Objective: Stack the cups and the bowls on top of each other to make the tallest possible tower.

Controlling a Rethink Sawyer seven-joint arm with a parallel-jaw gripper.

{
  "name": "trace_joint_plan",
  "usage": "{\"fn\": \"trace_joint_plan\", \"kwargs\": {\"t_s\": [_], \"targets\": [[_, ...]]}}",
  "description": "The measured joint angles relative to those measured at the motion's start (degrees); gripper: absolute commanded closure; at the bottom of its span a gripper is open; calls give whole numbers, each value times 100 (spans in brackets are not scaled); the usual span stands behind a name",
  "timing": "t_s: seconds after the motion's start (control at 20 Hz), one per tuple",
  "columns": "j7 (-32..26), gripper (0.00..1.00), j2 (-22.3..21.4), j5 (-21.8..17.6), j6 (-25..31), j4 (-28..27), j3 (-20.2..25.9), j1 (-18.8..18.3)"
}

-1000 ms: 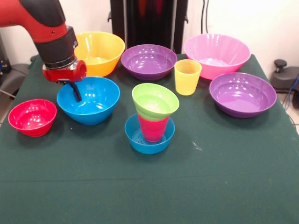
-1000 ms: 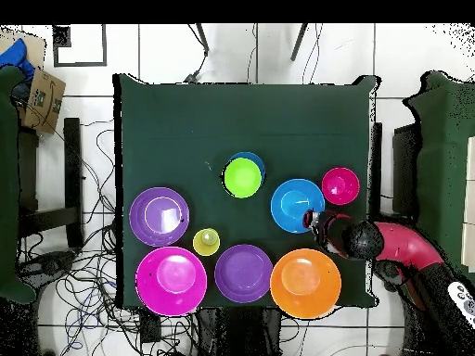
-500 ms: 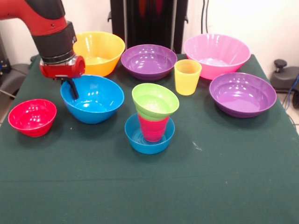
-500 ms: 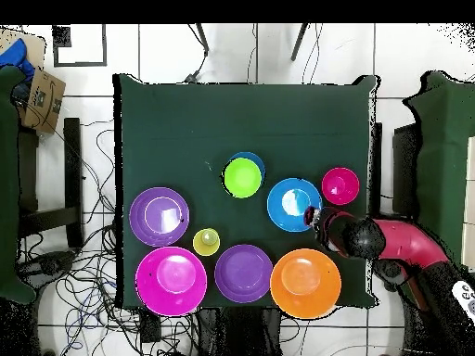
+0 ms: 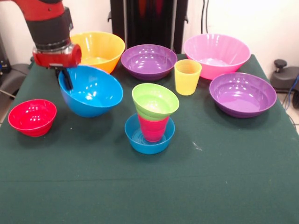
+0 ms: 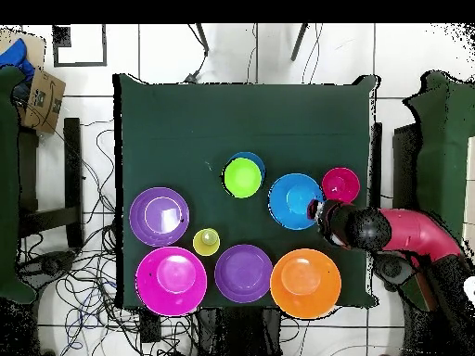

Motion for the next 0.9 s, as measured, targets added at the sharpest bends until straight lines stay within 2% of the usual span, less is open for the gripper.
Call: {"fn": "trace_joint_plan", "kwargs": {"t_s": [0.25, 0.5, 0.85, 0.9], "targets": [[0, 100, -473, 489, 860, 2, 216, 126], [0, 100, -735, 787, 1339, -3, 427, 138], [0, 100, -962, 1249, 1496, -60, 651, 240], [0, 100, -1046, 1412, 1496, -60, 726, 297]]}}
